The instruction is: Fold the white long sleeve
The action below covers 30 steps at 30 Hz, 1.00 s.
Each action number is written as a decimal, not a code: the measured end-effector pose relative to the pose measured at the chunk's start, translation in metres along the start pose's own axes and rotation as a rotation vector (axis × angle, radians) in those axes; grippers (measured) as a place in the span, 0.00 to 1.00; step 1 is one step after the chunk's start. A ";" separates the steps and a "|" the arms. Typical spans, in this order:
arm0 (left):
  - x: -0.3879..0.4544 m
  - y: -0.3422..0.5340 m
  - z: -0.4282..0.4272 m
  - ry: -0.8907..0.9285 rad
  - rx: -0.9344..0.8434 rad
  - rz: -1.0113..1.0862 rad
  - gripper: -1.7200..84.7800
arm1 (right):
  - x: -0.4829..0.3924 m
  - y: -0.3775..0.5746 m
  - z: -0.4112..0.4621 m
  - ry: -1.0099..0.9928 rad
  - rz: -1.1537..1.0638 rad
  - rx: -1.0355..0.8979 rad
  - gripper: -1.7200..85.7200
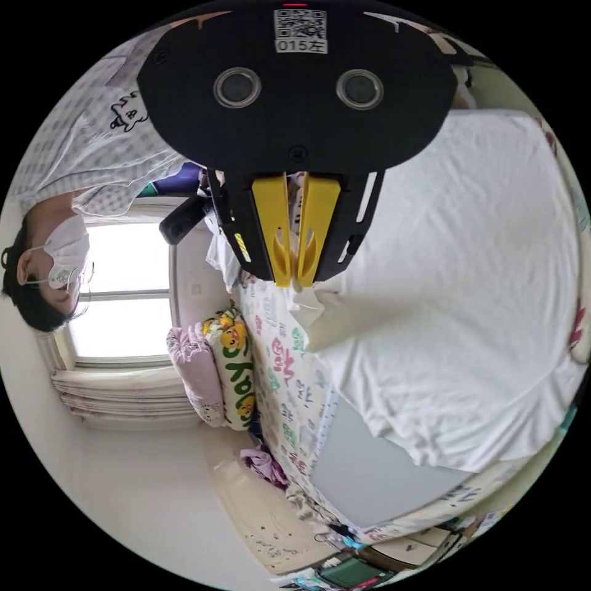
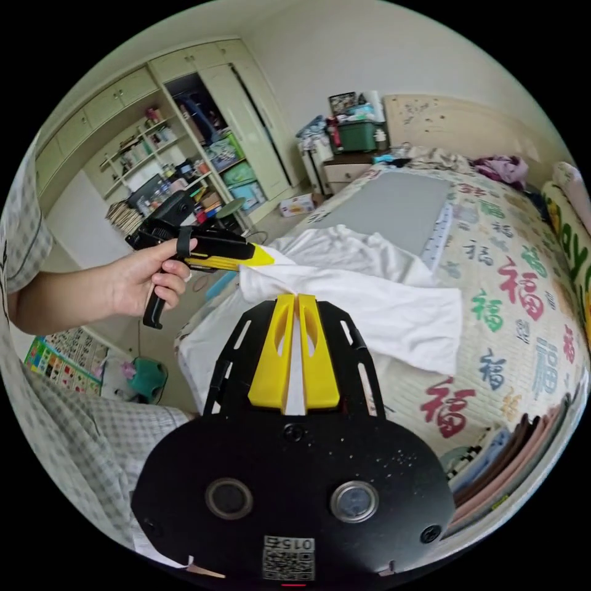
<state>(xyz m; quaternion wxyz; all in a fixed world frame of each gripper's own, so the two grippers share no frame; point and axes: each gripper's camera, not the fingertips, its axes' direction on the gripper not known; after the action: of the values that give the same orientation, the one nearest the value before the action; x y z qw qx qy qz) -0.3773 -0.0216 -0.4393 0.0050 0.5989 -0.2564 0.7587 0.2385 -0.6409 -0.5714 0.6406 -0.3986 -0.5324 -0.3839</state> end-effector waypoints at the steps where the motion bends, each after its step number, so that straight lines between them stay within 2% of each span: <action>1: -0.005 0.007 -0.014 -0.026 0.006 -0.001 0.01 | -0.026 -0.009 0.020 -0.040 -0.025 -0.028 0.02; 3: -0.033 0.034 -0.061 -0.140 0.011 -0.044 0.01 | -0.064 -0.020 0.053 -0.081 -0.062 -0.080 0.02; 8: -0.100 0.070 -0.112 -0.229 -0.030 -0.139 0.01 | -0.154 -0.043 0.150 -0.099 -0.094 -0.247 0.02; 14: -0.145 0.089 -0.144 -0.157 -0.072 -0.161 0.01 | -0.207 -0.069 0.199 -0.074 -0.083 -0.335 0.02; 21: -0.183 0.102 -0.146 -0.135 -0.117 -0.179 0.01 | -0.231 -0.079 0.251 -0.067 -0.010 -0.441 0.03; 26: -0.200 0.113 -0.136 -0.192 -0.176 -0.213 0.02 | -0.223 -0.070 0.274 -0.176 0.104 -0.505 0.07; 28: -0.207 0.117 -0.132 -0.196 -0.225 -0.236 0.04 | -0.202 -0.065 0.265 -0.207 0.191 -0.467 0.07; 30: -0.215 0.118 -0.122 -0.208 -0.379 -0.229 0.06 | -0.169 -0.055 0.250 -0.213 0.316 -0.406 0.07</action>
<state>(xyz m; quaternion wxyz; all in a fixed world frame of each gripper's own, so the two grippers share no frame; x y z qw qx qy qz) -0.4645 -0.0114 -0.6992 0.1768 0.6872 -0.3236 0.6259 0.0710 -0.4213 -0.7044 0.5400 -0.6349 -0.4402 -0.3339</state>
